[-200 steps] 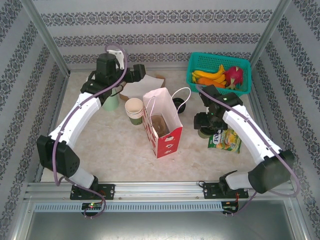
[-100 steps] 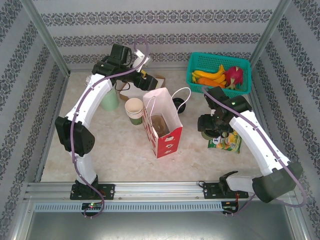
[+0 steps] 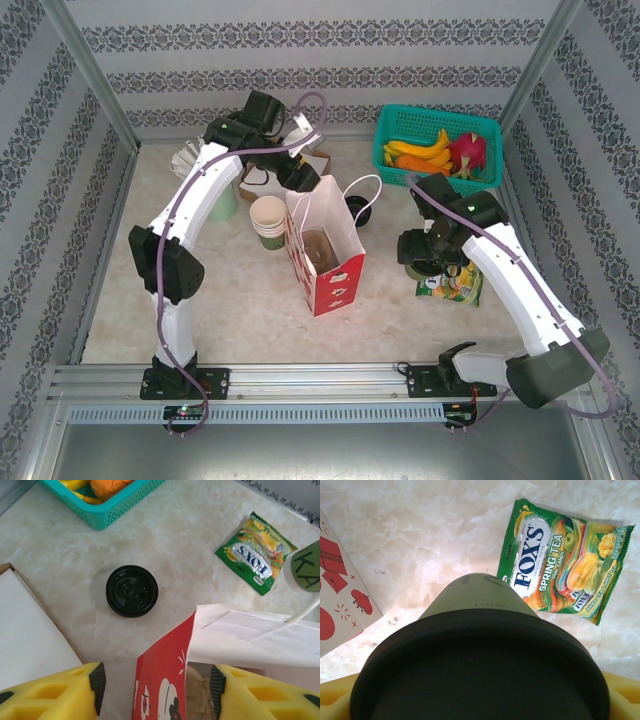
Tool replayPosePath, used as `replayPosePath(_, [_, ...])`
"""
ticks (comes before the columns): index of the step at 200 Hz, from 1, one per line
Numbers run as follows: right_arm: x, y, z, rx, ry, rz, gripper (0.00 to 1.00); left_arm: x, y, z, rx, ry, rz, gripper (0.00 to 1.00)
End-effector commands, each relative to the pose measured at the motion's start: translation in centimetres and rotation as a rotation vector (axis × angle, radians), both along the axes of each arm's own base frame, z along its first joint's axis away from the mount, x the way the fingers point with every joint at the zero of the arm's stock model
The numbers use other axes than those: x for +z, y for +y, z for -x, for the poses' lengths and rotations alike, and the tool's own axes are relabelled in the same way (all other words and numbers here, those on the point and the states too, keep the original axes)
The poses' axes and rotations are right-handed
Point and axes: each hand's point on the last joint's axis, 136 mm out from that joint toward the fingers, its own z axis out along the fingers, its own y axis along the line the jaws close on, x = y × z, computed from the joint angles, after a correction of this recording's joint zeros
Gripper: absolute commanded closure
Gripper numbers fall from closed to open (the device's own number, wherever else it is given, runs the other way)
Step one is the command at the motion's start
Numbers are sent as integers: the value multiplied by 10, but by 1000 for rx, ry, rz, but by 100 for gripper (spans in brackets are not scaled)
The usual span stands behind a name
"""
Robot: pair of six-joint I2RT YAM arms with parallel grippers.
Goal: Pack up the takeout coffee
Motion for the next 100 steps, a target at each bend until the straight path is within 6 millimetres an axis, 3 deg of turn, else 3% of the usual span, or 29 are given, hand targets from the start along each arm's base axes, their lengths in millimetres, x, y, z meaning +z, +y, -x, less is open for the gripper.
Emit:
replayPosePath(1, [12,-3,6,-4,-24,9,23,-1,1,6,-29,-12,-60,49])
replayPosePath(55, [23,-1,13,7,-32,-18,24,0,2,6,35,41,-59,76])
replayPosePath(81, [32,2,18,22,-23,-29,24,4,-2,19,90,154,-15,91])
replayPosePath(100, [44,2,19,38,-34,-30,25,6,-4,22,167,211,10,91])
